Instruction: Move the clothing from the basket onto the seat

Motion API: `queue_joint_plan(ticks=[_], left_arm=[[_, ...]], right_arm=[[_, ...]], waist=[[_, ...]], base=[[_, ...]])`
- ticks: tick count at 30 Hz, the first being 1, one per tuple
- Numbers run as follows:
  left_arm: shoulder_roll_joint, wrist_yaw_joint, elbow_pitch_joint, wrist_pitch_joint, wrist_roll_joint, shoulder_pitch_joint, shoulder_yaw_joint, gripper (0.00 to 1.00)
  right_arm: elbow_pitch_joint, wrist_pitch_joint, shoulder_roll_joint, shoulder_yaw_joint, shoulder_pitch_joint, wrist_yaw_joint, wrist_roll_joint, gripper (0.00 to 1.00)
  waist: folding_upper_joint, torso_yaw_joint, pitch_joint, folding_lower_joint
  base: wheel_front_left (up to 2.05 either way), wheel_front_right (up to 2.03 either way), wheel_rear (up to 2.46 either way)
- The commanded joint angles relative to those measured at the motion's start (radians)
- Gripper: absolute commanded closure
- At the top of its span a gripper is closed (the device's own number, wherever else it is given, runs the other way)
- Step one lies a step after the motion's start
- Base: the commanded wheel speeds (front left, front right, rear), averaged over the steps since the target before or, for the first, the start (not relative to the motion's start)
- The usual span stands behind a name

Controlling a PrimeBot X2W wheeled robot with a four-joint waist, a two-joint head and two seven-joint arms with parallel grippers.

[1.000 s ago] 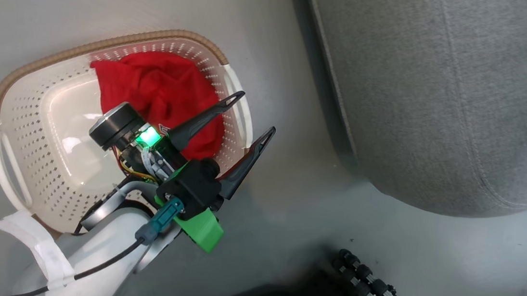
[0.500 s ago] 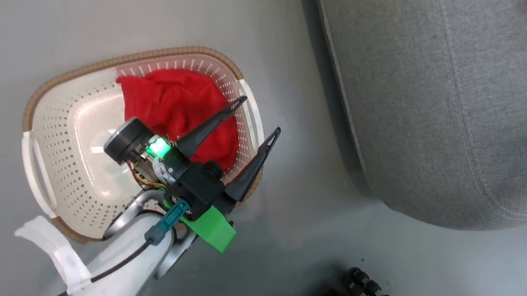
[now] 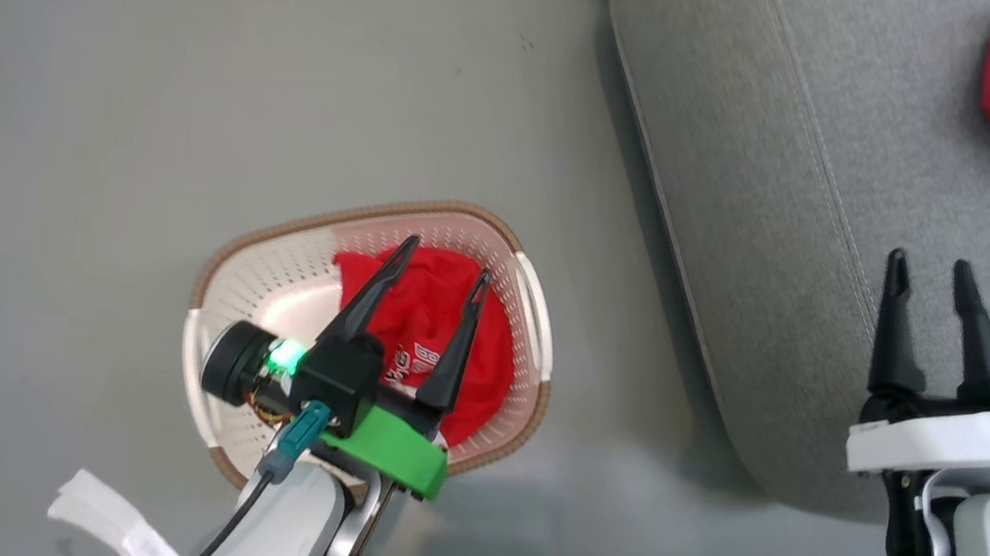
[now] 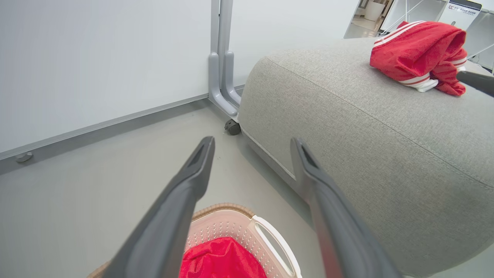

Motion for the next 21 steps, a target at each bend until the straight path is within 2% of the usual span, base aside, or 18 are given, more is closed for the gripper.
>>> queue_joint_plan(ticks=[1,4,7,11,16,21], left_arm=[[-0.013,0.006,-0.001,-0.003,-0.005,0.037,0.021,0.0],[-0.031,0.012,-0.004,-0.003,-0.008,0.091,0.071,0.0],[-0.046,0.0,0.002,-0.002,-0.008,0.147,0.115,0.0],[-0.053,0.008,-0.003,-0.002,0.006,0.21,0.169,0.0],[-0.059,0.017,-0.05,-0.002,0.034,0.311,0.235,0.0],[-0.061,0.044,-0.122,-0.002,0.066,0.401,0.304,0.0]], right_arm=[[-0.005,0.0,-0.011,0.015,0.029,-0.001,-0.011,0.0],[-0.015,0.0,-0.014,0.055,0.064,-0.001,-0.022,0.0],[-0.03,0.0,-0.017,0.081,0.106,-0.001,-0.034,0.0],[-0.042,0.0,-0.015,0.109,0.159,-0.001,-0.05,0.0],[-0.053,0.0,-0.013,0.143,0.226,-0.001,-0.064,0.0],[-0.087,0.0,-0.013,0.163,0.29,-0.001,-0.094,0.0]], waist=[[0.0071,0.145,-0.18,0.0],[0.0071,0.183,-0.242,0.0],[0.0071,0.219,-0.306,0.0],[0.0071,0.244,-0.374,0.0],[0.0071,0.245,-0.442,0.0],[0.0071,0.237,-0.477,0.0]], base=[[0.0,0.0,0.0],[0.0,0.0,0.0],[0.0,0.0,0.0],[0.0,0.0,0.0],[0.0,0.0,0.0],[0.0,0.0,0.0]])
